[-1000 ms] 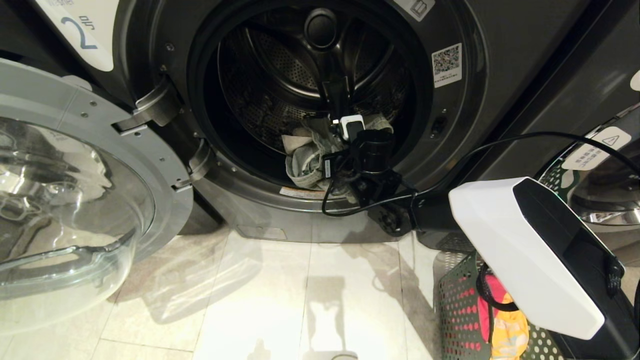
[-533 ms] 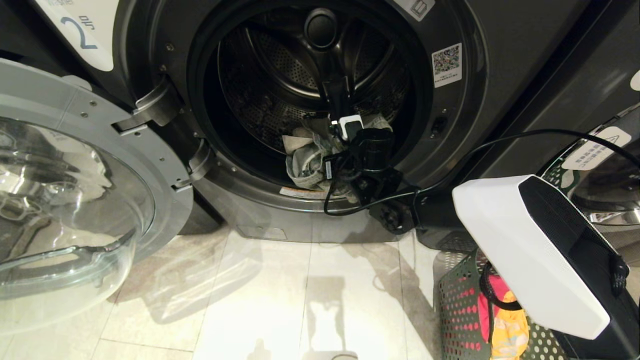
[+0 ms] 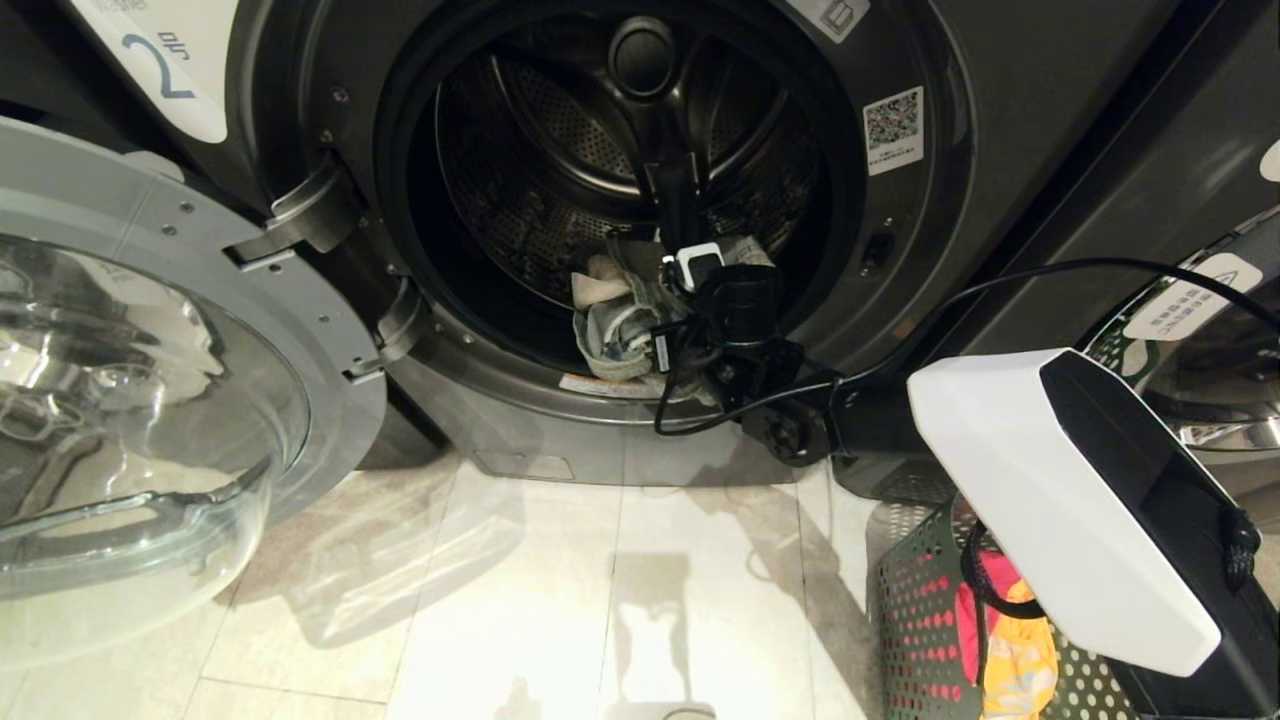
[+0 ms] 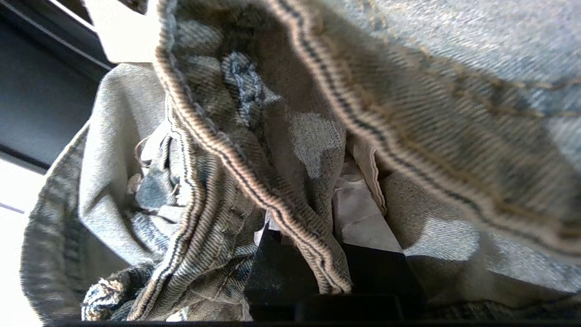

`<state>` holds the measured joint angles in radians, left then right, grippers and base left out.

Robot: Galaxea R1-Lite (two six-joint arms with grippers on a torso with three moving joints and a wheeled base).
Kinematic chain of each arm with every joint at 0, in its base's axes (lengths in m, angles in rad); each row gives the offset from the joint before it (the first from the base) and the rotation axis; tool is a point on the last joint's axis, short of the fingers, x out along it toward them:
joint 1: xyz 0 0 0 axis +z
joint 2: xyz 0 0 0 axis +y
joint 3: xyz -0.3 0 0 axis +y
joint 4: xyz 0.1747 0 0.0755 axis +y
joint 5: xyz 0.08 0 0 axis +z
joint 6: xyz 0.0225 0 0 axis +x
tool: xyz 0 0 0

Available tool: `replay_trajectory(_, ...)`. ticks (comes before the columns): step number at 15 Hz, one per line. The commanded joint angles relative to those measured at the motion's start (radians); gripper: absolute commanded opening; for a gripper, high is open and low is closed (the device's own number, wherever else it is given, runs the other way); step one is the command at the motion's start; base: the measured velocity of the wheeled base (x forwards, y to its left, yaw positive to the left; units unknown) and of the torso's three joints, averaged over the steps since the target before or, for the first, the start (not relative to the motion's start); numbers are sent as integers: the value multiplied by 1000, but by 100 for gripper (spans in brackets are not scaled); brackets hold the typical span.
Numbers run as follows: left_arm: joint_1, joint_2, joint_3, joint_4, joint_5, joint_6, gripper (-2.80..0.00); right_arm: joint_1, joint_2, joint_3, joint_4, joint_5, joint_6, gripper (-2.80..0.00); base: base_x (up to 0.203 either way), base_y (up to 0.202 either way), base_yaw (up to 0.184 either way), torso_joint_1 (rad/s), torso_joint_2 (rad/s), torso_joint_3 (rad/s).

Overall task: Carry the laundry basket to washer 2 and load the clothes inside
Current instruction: Place the clothes into the washing machine

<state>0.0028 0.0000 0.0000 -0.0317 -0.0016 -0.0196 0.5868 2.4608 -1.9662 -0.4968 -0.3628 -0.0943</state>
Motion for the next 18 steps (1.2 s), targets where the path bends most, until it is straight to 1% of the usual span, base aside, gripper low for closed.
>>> replay_trajectory(1,0,0,11,-1,0,0,-280,1,12,-1,-22,-3,-2,0,0,0,0,0,0,0)
replay_trajectory(3,0,0,11,-1,0,0,-280,1,1,-2,-50,-2,-1,0,0,0,0,0,0,0)
replay_trajectory(6,0,-1,11,-1,0,0,-280,1,-30,-5,-222,8,-3,0,0,0,0,0,0,0)
replay_trajectory(8,0,0,11,-1,0,0,-280,6,-39,-2,-400,7,-38,0,0,0,0,0,0,0)
replay_trajectory(9,0,0,11,-1,0,0,-280,11,-40,-1,-479,7,-74,0,0,0,0,0,0,0)
replay_trajectory(10,0,0,11,-1,0,0,-280,14,-49,1,-496,7,-91,0,0,0,0,0,0,0)
replay_trajectory(12,0,-2,11,-1,0,0,-280,28,-91,11,-487,-4,-90,0,0,0,0,0,0,0)
replay_trajectory(13,0,0,11,-1,0,0,-280,32,-125,36,-461,-6,-90,0,0,0,0,0,0,0)
replay_trajectory(14,0,-1,11,-1,0,0,-280,38,-163,70,-408,-5,-84,0,0,0,0,0,0,0)
replay_trajectory(16,0,-2,11,-1,0,0,-280,57,-213,105,-283,2,-22,0,0,0,0,0,0,0)
replay_trajectory(18,0,0,11,-1,0,0,-280,70,-226,140,-227,6,-11,0,0,0,0,0,0,0)
